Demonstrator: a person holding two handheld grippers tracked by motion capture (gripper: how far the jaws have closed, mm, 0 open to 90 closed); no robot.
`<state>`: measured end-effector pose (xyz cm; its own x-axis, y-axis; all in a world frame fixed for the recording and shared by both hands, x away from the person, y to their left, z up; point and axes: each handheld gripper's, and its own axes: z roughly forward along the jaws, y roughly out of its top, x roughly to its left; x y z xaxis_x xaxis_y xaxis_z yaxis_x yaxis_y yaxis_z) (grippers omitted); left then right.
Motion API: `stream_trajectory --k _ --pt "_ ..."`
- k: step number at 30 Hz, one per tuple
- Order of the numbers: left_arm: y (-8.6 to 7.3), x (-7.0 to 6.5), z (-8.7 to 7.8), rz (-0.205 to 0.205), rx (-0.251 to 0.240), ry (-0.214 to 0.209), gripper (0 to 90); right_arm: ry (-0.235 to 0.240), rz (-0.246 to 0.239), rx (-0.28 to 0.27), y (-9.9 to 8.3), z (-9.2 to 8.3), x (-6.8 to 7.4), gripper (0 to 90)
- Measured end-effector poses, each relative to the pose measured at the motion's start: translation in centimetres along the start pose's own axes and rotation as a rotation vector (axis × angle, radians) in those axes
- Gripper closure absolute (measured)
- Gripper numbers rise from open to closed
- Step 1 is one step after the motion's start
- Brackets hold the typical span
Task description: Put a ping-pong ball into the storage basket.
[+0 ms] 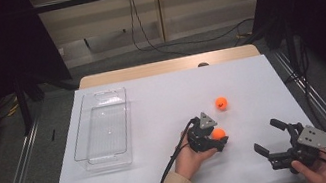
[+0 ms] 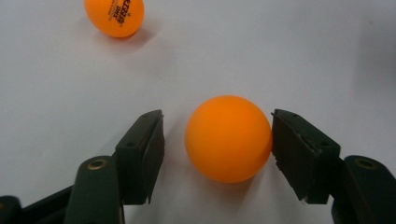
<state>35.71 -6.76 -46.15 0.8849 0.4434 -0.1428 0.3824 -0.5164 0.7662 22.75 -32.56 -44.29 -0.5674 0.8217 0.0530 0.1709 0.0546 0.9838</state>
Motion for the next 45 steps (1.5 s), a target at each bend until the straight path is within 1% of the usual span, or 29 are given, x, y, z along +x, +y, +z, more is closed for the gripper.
stream_trajectory --k 3,5,8,11,12,16,20,23,26,32,36,41,44,45 --pt "0.0 0.0 0.0 0.002 0.006 -0.001 39.5 0.000 0.005 -0.001 0.0 0.0 0.0 2.0" --pt "0.0 -0.1 0.1 -0.005 0.007 0.000 40.9 0.001 0.002 0.001 0.0 0.0 0.0 2.0" --pt "0.0 0.0 0.1 -0.005 0.010 -0.001 41.7 0.000 0.006 0.001 0.0 0.0 0.0 2.1" --pt "0.0 -0.1 0.2 -0.005 0.018 0.008 41.6 -0.001 0.004 0.002 -0.1 -0.1 -0.1 2.1" --pt "0.1 -0.1 0.2 0.000 0.027 0.010 41.3 -0.001 0.004 0.004 -0.1 -0.1 -0.1 2.1" --pt "0.2 -0.2 0.4 0.015 0.034 0.019 41.1 -0.006 0.005 0.004 -0.1 -0.3 -0.1 2.3" --pt "0.3 -0.1 0.5 0.017 0.031 0.020 42.3 -0.012 0.006 0.006 -0.2 -0.5 -0.2 2.3" --pt "0.2 -0.1 0.5 0.010 0.028 0.014 46.1 -0.015 0.011 0.004 -0.2 -0.5 -0.3 2.4" --pt "0.2 -0.2 0.4 0.015 0.029 0.012 50.5 -0.013 0.008 0.007 -0.2 -0.5 -0.3 2.5" --pt "0.2 -0.1 0.3 0.013 0.036 -0.005 50.8 -0.011 0.005 0.009 -0.2 -0.4 -0.4 2.5" --pt "0.3 -0.3 0.0 -0.004 0.045 -0.016 50.9 -0.012 0.008 0.008 -0.2 -0.3 -0.4 2.5" --pt "0.4 -0.1 -0.4 -0.010 0.041 -0.015 50.9 -0.011 0.008 0.010 -0.2 -0.3 -0.3 2.5" --pt "0.4 0.0 -0.7 -0.020 0.036 -0.018 50.9 -0.012 0.009 0.010 -0.2 -0.2 -0.4 2.5" --pt "0.4 0.1 -0.8 -0.017 0.036 -0.016 50.9 -0.012 0.012 0.009 -0.2 -0.1 -0.3 2.5"
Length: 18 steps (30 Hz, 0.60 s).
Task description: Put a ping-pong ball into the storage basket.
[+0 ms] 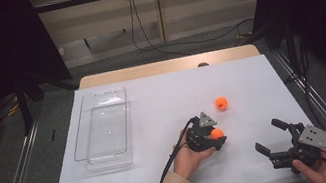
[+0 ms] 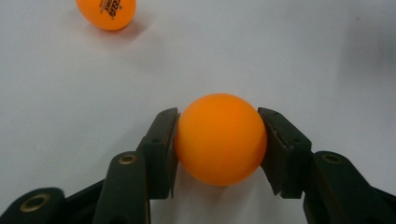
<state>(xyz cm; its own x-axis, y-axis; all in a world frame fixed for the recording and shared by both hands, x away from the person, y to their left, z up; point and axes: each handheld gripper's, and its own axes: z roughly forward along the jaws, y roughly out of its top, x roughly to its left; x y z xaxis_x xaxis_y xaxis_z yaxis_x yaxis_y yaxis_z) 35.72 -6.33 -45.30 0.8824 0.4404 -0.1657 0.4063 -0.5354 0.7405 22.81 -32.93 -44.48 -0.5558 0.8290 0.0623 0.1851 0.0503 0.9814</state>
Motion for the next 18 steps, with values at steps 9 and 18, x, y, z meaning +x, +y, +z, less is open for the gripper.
stream_trajectory --k 9,18 --pt "-0.1 0.3 -1.0 -0.014 -0.016 0.006 50.9 -0.007 -0.005 0.001 -0.1 0.1 -0.1 2.4" --pt "0.0 0.4 -2.0 -0.021 -0.041 0.009 50.9 -0.006 -0.001 -0.001 0.0 0.3 0.1 1.9"
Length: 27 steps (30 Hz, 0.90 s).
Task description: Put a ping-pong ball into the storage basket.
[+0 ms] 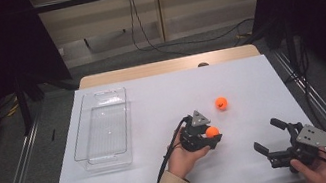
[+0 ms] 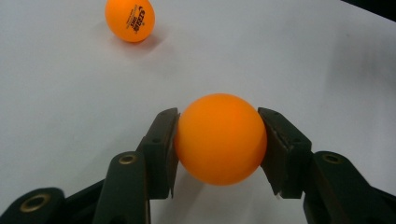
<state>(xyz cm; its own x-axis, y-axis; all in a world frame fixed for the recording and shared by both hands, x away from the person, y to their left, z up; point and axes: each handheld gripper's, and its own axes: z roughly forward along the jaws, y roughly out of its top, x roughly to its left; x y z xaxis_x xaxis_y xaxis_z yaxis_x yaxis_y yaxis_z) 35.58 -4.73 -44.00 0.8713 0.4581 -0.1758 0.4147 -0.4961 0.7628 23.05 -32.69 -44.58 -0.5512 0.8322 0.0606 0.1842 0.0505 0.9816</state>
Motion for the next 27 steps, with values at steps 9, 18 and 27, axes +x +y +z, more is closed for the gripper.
stream_trajectory --k 9,18,27 --pt "-0.1 0.2 -0.7 0.003 0.001 0.004 50.8 0.015 0.007 -0.004 0.0 0.3 0.0 1.3" --pt "-0.2 0.4 -1.2 0.000 0.004 0.002 50.9 0.016 0.022 -0.017 0.1 0.4 -0.1 0.8" --pt "-0.2 0.9 -2.0 -0.020 -0.010 0.012 50.8 0.021 0.016 -0.018 0.2 0.4 0.0 0.8"
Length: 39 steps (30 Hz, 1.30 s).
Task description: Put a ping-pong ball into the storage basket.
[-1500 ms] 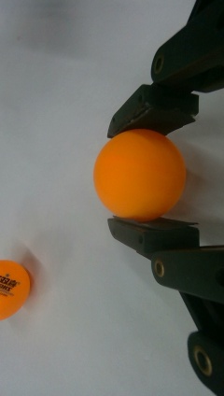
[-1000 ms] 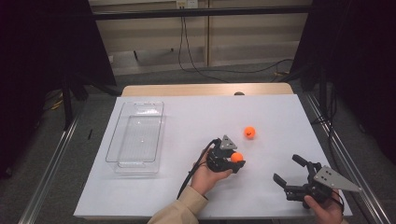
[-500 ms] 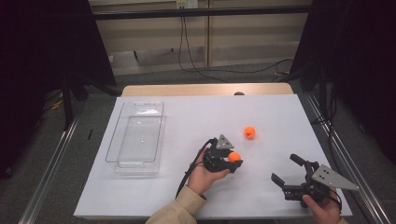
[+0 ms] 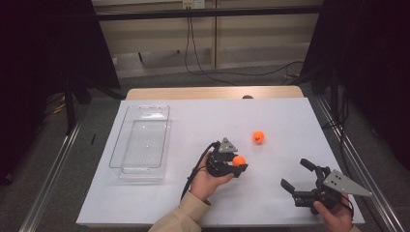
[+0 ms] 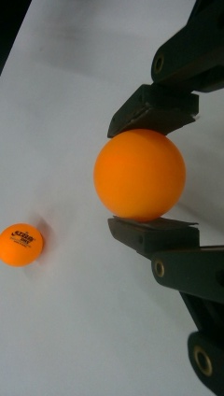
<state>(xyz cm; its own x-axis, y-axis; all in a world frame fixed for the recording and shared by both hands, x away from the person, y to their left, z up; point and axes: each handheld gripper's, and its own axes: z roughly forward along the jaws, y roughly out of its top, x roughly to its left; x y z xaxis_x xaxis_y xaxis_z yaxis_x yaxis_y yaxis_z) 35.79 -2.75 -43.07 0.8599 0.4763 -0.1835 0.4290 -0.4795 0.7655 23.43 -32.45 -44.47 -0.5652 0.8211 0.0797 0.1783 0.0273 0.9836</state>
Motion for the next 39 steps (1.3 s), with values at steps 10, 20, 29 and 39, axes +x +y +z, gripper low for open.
stream_trajectory --k 10,20,29,39 --pt "0.0 0.3 -0.4 -0.001 0.007 -0.002 50.8 -0.003 0.014 -0.008 0.0 0.0 0.0 0.8" --pt "0.0 0.7 -1.4 -0.013 -0.010 0.004 50.8 -0.012 0.019 -0.004 0.0 0.1 0.1 1.0" --pt "0.0 1.0 -2.1 -0.024 -0.017 0.009 50.8 -0.011 0.022 -0.005 0.0 0.3 0.1 1.0" --pt "-0.2 1.4 -2.8 -0.033 -0.019 0.019 50.8 0.002 0.018 -0.004 0.0 0.6 0.1 0.9"
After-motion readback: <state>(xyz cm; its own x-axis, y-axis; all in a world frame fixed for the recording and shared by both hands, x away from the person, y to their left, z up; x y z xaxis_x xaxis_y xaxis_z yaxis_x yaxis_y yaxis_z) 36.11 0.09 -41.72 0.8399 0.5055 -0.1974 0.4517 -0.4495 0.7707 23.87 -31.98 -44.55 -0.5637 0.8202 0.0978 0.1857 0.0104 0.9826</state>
